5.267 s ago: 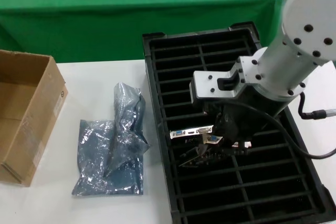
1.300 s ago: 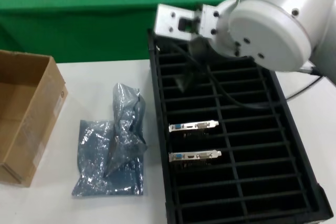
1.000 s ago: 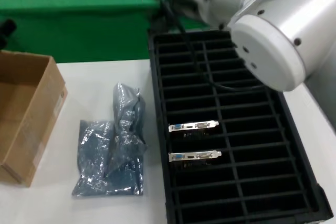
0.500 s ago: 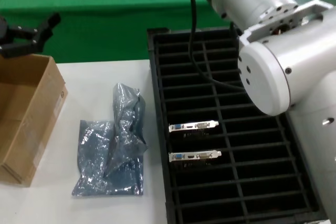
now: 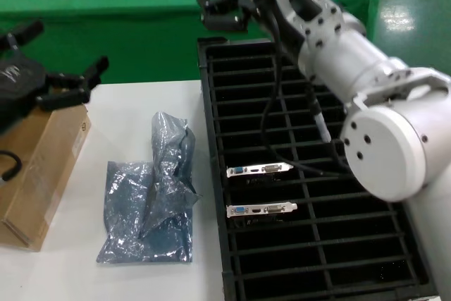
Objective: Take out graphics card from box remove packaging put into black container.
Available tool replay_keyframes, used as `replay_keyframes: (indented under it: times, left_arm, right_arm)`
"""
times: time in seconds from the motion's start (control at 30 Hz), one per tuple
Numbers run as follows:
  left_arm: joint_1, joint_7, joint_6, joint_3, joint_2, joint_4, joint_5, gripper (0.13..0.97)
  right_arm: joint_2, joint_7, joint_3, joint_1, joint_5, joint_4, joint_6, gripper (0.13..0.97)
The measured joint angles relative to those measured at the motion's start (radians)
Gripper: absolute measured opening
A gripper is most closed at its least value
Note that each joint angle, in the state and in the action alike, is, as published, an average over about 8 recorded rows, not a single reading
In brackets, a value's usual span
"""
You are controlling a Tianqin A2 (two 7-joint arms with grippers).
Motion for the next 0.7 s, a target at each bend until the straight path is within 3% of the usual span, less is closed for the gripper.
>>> replay_keyframes:
  times: [0.23,0.7]
  left_arm:
    - [0.078,-0.026,-0.108,0.003,0.035,-0.073,0.045,0.966]
    - [0.235,-0.077,-0.323,0.009,0.106,-0.218,0.134,0.966]
  right_arm:
    - [0.027,-0.108,0.037,-0.094,0.156,0.007,0.06,0.933]
    - [0.081,-0.323,0.11,-0.28,0.469,0.021,0.179,0.966]
